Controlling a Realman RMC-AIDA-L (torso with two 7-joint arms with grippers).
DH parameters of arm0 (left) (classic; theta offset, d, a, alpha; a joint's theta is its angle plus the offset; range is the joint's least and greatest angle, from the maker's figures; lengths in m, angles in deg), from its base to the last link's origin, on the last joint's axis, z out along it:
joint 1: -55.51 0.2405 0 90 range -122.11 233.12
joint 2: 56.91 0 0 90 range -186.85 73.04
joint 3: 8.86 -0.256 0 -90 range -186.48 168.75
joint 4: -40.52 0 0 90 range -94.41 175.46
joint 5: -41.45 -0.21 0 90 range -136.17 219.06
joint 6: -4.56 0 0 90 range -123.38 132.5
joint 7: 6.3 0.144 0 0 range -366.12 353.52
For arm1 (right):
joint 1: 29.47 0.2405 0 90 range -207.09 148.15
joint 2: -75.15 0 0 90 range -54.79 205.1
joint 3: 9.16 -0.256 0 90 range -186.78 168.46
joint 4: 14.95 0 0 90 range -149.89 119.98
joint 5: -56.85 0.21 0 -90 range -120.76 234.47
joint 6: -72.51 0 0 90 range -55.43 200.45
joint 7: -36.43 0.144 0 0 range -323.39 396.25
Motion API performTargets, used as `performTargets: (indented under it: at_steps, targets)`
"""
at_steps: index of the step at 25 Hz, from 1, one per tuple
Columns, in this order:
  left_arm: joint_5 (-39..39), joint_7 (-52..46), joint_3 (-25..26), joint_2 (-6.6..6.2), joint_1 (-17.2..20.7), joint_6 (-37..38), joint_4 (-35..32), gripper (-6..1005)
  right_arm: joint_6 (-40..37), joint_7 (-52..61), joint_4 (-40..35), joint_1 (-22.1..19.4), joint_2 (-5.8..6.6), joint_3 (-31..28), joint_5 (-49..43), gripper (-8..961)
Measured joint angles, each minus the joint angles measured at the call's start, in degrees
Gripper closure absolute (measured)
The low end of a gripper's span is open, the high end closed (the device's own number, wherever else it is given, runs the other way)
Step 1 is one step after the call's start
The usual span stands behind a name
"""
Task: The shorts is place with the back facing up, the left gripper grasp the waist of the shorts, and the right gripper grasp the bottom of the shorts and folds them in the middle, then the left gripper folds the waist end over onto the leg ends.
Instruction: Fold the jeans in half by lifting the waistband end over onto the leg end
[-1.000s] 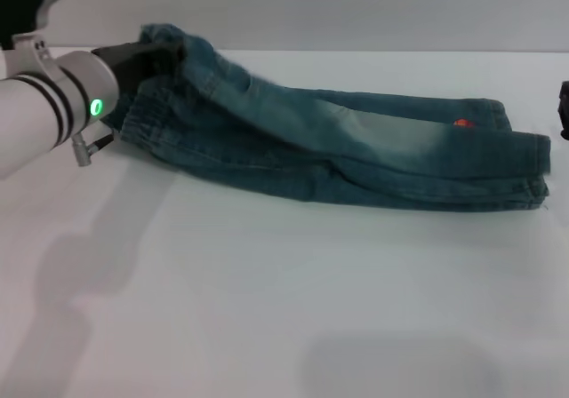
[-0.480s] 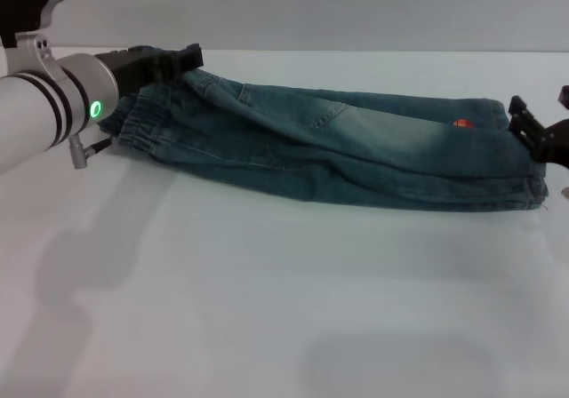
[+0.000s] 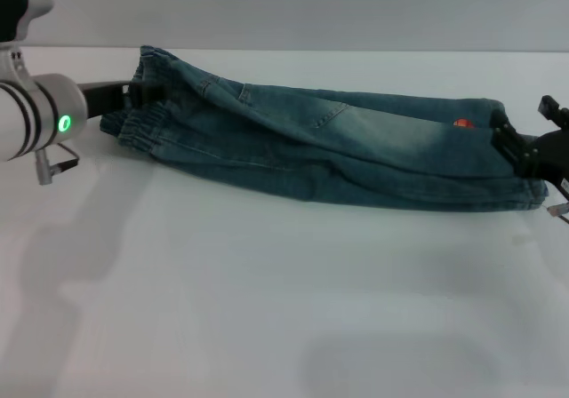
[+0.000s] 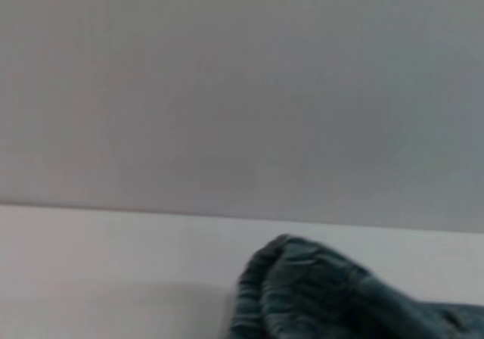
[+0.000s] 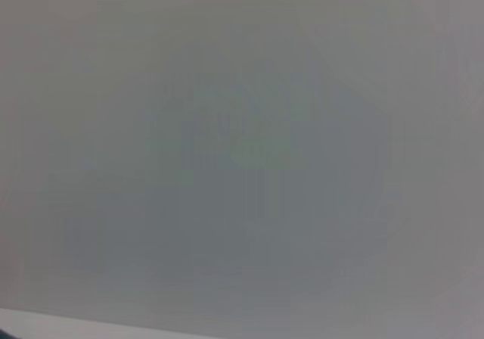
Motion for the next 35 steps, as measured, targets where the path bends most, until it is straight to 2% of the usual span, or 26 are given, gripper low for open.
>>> performTargets:
  at_steps: [10,15,35]
  targets:
    - [-2.52,0.14,3.41,0.0,-0.85,-0.78,-4.53,141,0.09,0.33,-0.18,-0.06,0.02,1.52,0.0,283]
    - [-2.47,3.24,5.05,0.06,-3.74,-0.42,-9.79,142,0.13,0.45,-0.16,-0.28,0.06,1.86,-0.02,283]
    - [-1.97,4.31,5.08,0.06,-8.6,-0.41,-16.09,146,-0.11,0.62,0.61,-0.82,0.0,1.94,-0.02,282]
